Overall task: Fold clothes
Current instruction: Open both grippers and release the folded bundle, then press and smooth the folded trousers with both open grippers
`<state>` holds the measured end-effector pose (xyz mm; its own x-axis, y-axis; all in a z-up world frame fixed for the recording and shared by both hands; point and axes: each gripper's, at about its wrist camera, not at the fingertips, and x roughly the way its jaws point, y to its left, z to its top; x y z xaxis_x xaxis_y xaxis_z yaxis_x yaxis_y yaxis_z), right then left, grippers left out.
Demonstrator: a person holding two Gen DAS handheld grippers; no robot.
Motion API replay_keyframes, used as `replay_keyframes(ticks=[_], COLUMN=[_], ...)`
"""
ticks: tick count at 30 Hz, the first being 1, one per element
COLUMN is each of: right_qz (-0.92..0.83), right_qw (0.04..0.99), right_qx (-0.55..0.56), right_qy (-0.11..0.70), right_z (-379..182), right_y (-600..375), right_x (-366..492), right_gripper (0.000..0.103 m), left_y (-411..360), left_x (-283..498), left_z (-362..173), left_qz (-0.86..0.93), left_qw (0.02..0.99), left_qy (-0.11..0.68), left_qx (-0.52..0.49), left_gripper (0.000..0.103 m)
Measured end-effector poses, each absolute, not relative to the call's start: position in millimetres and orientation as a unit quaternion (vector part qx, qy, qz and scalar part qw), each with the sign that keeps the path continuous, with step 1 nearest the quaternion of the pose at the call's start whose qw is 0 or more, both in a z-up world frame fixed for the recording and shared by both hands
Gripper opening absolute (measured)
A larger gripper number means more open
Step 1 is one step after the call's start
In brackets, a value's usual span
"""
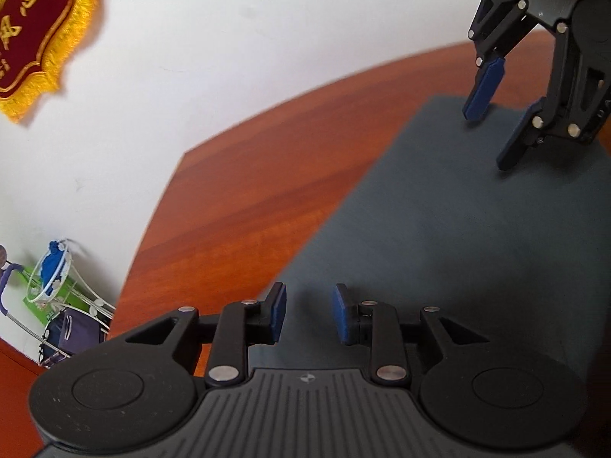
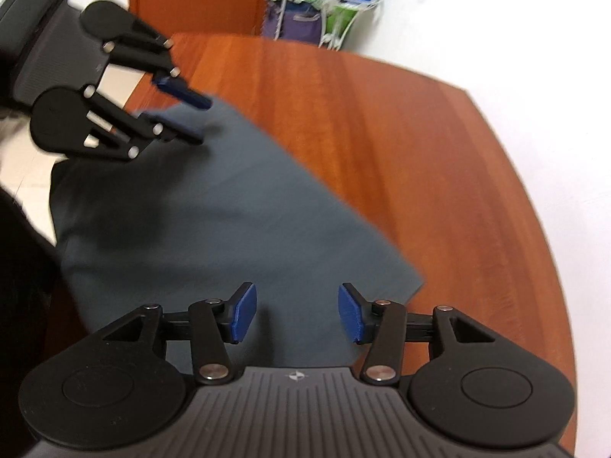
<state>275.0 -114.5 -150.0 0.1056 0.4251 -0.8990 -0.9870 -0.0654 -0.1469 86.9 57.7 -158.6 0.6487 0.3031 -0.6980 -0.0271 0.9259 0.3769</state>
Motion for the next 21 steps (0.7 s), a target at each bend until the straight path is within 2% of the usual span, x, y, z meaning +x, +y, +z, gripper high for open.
replay_keyframes(ticks=[7,10,16,21], right_qz=[0.576,0.576,0.590,0.591], right_qw=[0.615,0.618,0.616,0.601], right_qx=[-0.397,-0.389,-0.398,-0.417], right_qy=[0.363,0.368,0.338,0.341], right_z=[-171,-167,-138,-141], right_y=[-117,-115,-133,-145], right_x=[289,292,277,270], right_gripper=[0.066,0.066,0.066,0.066], left_y=[60,63,62,46], left_x=[92,96,77,49], left_z=[-176,-177,-146,-136], left_qz=[0.081,0.084,0.093,0.067], left_qw=[0.885,0.884,0.896,0.895], left_qy=[0.419,0.423,0.408,0.418], left_qx=[0.183,0.179,0.150,0.139], left_gripper=[0.027,0.027,0.027,0.027])
